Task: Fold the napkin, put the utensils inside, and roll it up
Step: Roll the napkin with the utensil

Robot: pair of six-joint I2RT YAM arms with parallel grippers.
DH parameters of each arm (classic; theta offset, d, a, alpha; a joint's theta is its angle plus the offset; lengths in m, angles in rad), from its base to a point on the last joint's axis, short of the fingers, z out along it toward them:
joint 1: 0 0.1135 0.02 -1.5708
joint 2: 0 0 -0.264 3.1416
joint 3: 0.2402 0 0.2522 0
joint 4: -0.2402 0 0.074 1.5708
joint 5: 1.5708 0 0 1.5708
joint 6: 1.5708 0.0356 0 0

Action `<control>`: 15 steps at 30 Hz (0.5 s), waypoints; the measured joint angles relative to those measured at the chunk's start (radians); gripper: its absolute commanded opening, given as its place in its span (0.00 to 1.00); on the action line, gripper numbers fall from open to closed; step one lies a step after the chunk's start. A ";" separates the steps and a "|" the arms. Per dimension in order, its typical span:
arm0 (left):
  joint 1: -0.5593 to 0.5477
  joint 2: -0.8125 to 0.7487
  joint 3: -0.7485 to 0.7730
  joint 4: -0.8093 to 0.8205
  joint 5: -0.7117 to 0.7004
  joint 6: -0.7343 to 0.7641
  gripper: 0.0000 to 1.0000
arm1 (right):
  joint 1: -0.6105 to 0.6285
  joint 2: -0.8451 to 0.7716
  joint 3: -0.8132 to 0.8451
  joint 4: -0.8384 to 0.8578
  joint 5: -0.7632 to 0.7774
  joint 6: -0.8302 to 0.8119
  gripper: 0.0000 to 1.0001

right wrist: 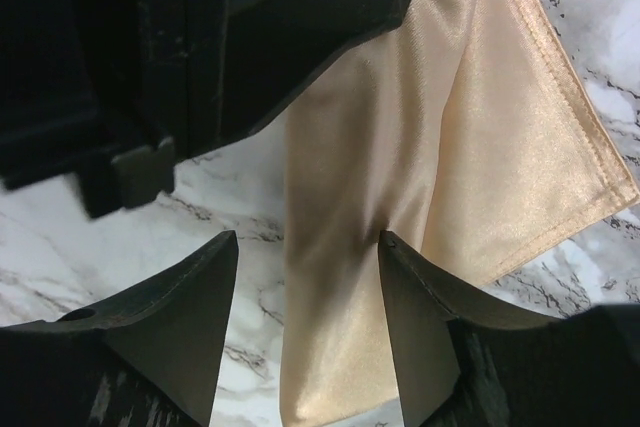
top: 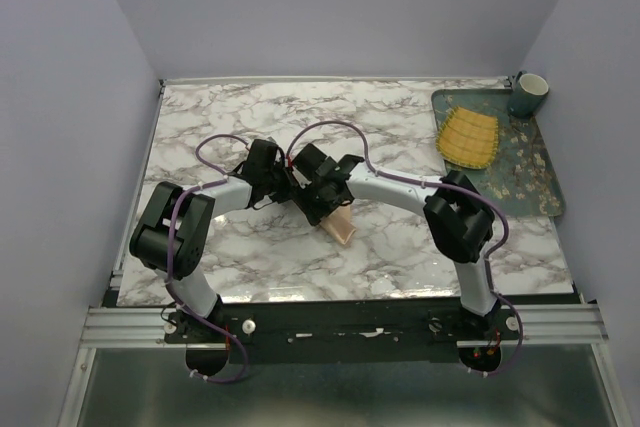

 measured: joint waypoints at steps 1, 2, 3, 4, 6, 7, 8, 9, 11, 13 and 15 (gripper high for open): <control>0.000 0.000 0.000 0.000 0.000 0.000 0.34 | 0.001 0.005 0.000 0.003 0.006 0.000 0.66; 0.000 0.000 0.000 0.000 0.001 -0.001 0.34 | 0.004 0.014 0.000 0.006 0.017 0.000 0.66; 0.000 0.000 0.000 0.000 0.001 -0.002 0.34 | 0.006 0.021 0.000 0.010 0.023 0.000 0.66; 0.000 0.000 0.000 0.000 0.001 -0.002 0.34 | 0.007 0.026 0.000 0.012 0.029 0.000 0.66; 0.000 0.000 0.000 0.001 0.001 -0.003 0.34 | 0.011 0.038 0.000 0.020 0.055 0.000 0.61; 0.000 0.000 0.000 0.002 0.001 -0.003 0.34 | 0.014 0.043 0.000 0.021 0.070 0.000 0.58; 0.000 0.000 0.000 0.002 0.002 -0.003 0.34 | 0.016 0.045 0.000 0.023 0.083 -0.001 0.56; 0.000 0.000 -0.001 0.002 0.002 -0.003 0.34 | 0.019 0.048 0.000 0.026 0.097 0.000 0.55; 0.000 0.000 -0.002 0.003 0.002 -0.004 0.34 | 0.022 0.050 -0.005 0.032 0.124 0.004 0.48; 0.000 0.000 -0.002 0.003 0.002 -0.004 0.35 | 0.024 0.050 -0.011 0.040 0.142 0.005 0.36; 0.000 0.000 -0.004 0.006 0.002 -0.006 0.40 | 0.026 0.050 -0.017 0.047 0.156 0.005 0.26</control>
